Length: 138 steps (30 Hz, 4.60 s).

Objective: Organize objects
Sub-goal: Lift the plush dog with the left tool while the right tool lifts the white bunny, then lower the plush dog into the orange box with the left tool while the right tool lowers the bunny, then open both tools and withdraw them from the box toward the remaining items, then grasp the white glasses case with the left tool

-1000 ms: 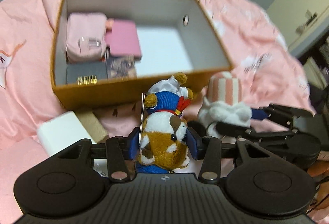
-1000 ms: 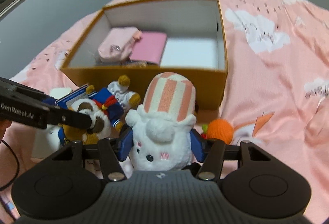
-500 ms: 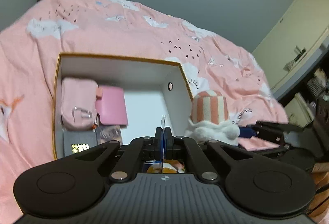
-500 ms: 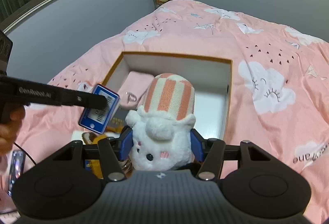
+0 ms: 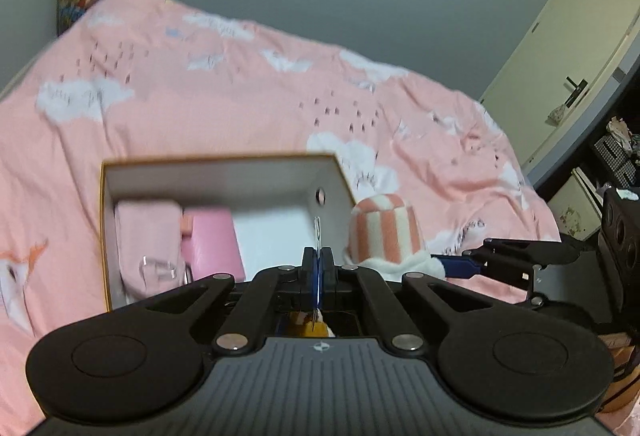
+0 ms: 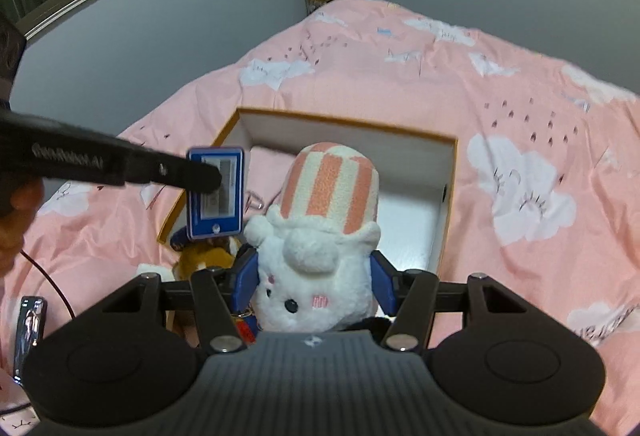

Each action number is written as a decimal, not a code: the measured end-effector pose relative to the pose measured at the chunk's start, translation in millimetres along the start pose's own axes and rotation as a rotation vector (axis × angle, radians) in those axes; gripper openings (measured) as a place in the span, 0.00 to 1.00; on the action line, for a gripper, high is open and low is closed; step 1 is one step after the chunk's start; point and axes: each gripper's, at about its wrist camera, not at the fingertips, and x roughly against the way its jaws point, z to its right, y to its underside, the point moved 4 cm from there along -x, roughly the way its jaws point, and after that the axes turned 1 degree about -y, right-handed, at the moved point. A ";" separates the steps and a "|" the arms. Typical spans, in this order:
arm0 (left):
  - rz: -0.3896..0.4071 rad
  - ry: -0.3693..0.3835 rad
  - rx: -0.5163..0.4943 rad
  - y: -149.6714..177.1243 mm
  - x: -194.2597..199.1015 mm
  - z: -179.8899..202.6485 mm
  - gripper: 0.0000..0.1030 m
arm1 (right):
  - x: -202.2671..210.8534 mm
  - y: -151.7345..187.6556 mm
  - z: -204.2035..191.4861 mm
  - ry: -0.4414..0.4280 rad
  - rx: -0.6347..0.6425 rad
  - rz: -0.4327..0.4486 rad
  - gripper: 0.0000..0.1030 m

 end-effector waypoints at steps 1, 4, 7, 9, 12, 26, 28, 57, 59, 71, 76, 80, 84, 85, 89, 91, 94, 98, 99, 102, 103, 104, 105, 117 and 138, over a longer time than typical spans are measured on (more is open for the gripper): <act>0.010 -0.007 -0.008 -4.6 -1.3 1.7 0.00 | 1.5 -4.3 0.4 0.011 0.011 0.010 0.58; 0.046 -0.042 -0.024 -17.9 -9.2 3.7 0.00 | 0.5 -16.3 3.2 0.053 0.036 0.029 0.58; 0.070 -0.066 -0.024 -27.1 -22.4 2.3 0.00 | -8.8 -24.4 8.9 0.091 0.048 0.029 0.58; 0.081 -0.085 -0.039 -30.4 -33.0 1.1 0.00 | -17.4 -26.5 13.7 0.114 0.053 0.020 0.58; 0.060 -0.088 -0.039 -27.9 -52.4 -4.1 0.00 | -33.2 -26.6 22.8 0.129 0.046 -0.007 0.58; -0.086 -0.064 0.077 8.1 -112.4 -41.9 0.00 | -92.3 -2.0 34.0 0.124 0.044 -0.165 0.59; -0.105 -0.064 0.089 12.7 -115.9 -46.1 0.00 | -98.7 -1.2 31.9 0.123 0.055 -0.190 0.59; -0.334 0.000 0.182 67.0 -136.5 -71.2 0.23 | -153.8 5.5 47.7 0.097 -0.104 -0.496 0.56; -0.344 0.019 0.202 67.4 -139.0 -69.3 0.20 | -158.7 6.9 47.0 0.120 -0.085 -0.496 0.56; -0.351 -0.007 0.236 72.3 -142.9 -69.2 0.15 | -181.7 19.5 25.9 0.192 0.203 -0.528 0.58; -0.362 0.001 0.258 73.0 -142.8 -74.3 0.15 | -180.6 20.9 27.6 0.111 0.219 -0.511 0.54; -0.366 -0.002 0.247 73.5 -145.4 -74.1 0.15 | -180.4 20.2 31.1 0.080 0.214 -0.507 0.54; -0.359 -0.019 0.218 72.1 -142.5 -70.2 0.15 | -179.5 20.1 32.7 0.091 0.207 -0.504 0.54; -0.351 -0.028 0.204 71.3 -139.4 -69.0 0.15 | -177.7 19.1 33.0 0.096 0.204 -0.496 0.55; -0.319 -0.043 0.146 68.4 -114.4 -60.4 0.23 | -158.7 12.7 27.0 0.131 0.232 -0.403 0.56; -0.304 -0.067 0.115 67.3 -99.1 -55.7 0.25 | -143.4 10.7 20.2 0.152 0.249 -0.339 0.57; -0.291 -0.107 0.089 68.6 -74.8 -51.1 0.30 | -120.4 10.6 3.5 0.163 0.239 -0.250 0.57; -0.313 -0.150 0.068 77.0 -44.8 -53.0 0.36 | -89.5 18.0 -19.3 0.132 0.183 -0.161 0.56; -0.326 -0.167 0.060 80.4 -37.8 -55.3 0.37 | -83.7 25.7 -25.6 0.106 0.165 -0.147 0.55; -0.353 -0.227 0.059 90.2 -18.0 -64.7 0.43 | -83.5 39.2 -46.0 0.024 0.113 -0.127 0.46; -0.361 -0.246 0.061 94.0 -13.1 -67.8 0.47 | -81.4 45.8 -52.3 0.013 0.106 -0.123 0.45; -0.369 -0.261 0.065 98.6 -7.8 -71.0 0.50 | -80.0 51.4 -58.3 0.009 0.097 -0.117 0.44; -0.376 -0.275 0.069 102.7 -3.7 -73.7 0.53 | -78.6 57.1 -63.3 0.007 0.087 -0.115 0.41; -0.460 -0.252 0.224 138.1 11.7 -102.3 0.75 | -111.7 109.2 -114.7 -0.085 -0.012 -0.202 0.29; -0.546 -0.338 0.289 148.4 -21.5 -104.1 0.80 | -116.8 115.0 -142.3 -0.136 0.037 -0.240 0.07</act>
